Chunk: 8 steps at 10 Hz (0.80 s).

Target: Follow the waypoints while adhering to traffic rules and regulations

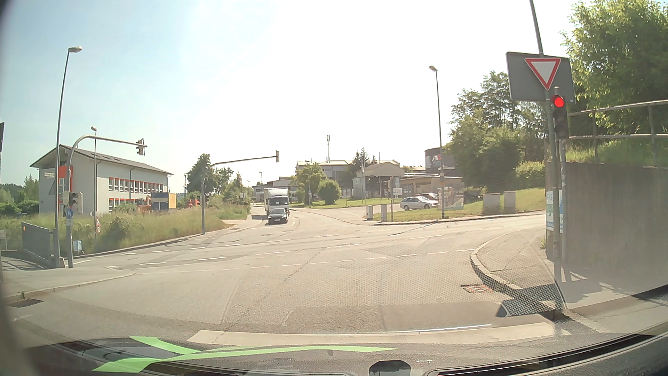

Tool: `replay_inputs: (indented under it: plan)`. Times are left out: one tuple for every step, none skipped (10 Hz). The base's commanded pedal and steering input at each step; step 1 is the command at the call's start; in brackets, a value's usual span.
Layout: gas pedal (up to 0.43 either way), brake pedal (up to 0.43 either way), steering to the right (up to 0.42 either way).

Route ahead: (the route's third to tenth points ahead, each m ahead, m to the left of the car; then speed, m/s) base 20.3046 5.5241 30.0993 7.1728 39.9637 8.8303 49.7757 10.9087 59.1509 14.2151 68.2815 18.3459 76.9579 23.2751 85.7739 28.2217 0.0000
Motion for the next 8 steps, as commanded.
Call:
replay_inputs:
  plan:
    - [0.0,0.22,0.003]
    - [0.0,0.22,0.003]
    - [0.0,0.22,0.003]
    - [0.0,0.22,0.003]
    - [0.0,0.22,0.002]
    - [0.0,0.22,0.003]
    - [0.0,0.22,0.003]
    - [0.0,0.22,0.003]
